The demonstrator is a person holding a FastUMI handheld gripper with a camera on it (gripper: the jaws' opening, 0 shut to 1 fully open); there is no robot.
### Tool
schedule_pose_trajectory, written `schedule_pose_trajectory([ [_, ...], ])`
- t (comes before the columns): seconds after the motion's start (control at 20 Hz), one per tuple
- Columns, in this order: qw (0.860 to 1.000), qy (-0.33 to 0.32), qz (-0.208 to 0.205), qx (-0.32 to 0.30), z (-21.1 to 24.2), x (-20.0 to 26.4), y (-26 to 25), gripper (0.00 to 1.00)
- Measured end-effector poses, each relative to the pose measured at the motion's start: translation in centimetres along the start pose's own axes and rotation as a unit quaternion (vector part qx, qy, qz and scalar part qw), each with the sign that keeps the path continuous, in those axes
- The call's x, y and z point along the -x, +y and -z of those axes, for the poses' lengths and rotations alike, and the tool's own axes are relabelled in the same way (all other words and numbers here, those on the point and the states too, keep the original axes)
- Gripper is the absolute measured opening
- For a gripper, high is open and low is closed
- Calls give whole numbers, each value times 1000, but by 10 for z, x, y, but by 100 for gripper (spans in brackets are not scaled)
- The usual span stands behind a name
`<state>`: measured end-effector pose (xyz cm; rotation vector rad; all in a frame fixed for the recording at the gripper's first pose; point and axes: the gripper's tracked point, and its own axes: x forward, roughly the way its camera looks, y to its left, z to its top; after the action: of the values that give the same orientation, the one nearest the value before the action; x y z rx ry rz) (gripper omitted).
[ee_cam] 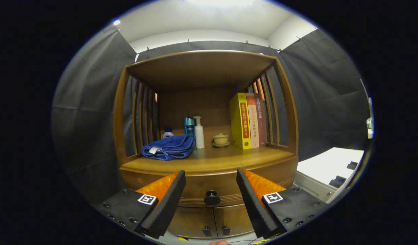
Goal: Pull open the drawer, take out the items inside it, and place them on the countertop above the cabinet.
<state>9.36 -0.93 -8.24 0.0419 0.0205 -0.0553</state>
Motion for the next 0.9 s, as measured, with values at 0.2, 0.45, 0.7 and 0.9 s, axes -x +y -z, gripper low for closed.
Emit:
schedule_pose_trajectory([
  [0.2,999,40,-15,-8,55,-36,4,98],
  [0.45,997,68,3,33,91,-69,-11,91],
  [0.7,996,83,-7,39,110,-75,-8,83],
  [0.9,995,83,-13,50,111,-77,0,60],
])
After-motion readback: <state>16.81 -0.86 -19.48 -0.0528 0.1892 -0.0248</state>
